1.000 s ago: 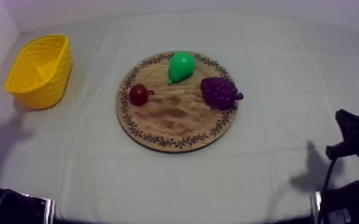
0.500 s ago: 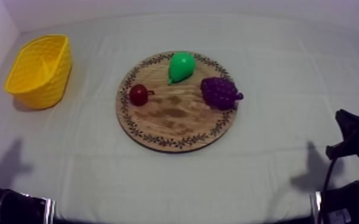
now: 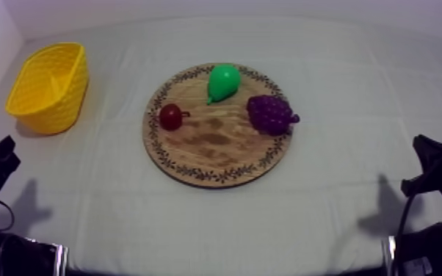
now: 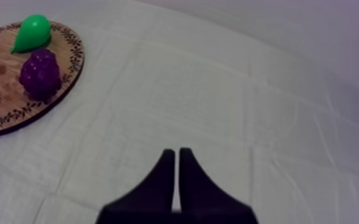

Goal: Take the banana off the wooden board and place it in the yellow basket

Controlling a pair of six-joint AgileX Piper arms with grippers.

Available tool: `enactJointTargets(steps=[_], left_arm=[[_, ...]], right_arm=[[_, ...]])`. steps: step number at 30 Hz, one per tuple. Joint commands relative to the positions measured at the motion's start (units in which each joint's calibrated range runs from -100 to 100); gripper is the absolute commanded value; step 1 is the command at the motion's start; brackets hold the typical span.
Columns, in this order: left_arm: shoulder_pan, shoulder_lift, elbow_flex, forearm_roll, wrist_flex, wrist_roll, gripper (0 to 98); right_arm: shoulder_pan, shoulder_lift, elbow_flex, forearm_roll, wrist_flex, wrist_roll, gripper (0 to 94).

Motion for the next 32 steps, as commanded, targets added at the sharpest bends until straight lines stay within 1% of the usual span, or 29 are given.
enactJointTargets(steps=[1, 6, 10, 12, 16, 20, 32], left_arm=[[0.0, -1.0, 2.6, 0.83, -0.5, -1.6, 0.1], [0.1, -3.1, 3.7, 1.82, -0.8, -4.8, 0.1], [0.2, -3.7, 4.1, 2.29, -1.3, -6.1, 0.1], [0.2, -3.8, 4.3, 2.4, -1.7, -5.6, 0.1], [0.2, -3.8, 5.5, 2.73, -5.7, -3.0, 0.1], [0.2, -3.8, 6.1, 2.97, -7.6, -0.7, 0.1], [0.2, -3.8, 6.3, 3.09, -8.2, -0.1, 0.1]], right_arm=[[0.0, 0.0, 0.0, 0.0, 0.0, 0.0, 0.6], [0.0, 0.0, 0.0, 0.0, 0.0, 0.0, 0.6], [0.0, 0.0, 0.0, 0.0, 0.0, 0.0, 0.6], [0.0, 0.0, 0.0, 0.0, 0.0, 0.0, 0.6], [0.0, 0.0, 0.0, 0.0, 0.0, 0.0, 0.6], [0.0, 0.0, 0.0, 0.0, 0.0, 0.0, 0.6], [0.0, 0.0, 0.0, 0.0, 0.0, 0.0, 0.6]])
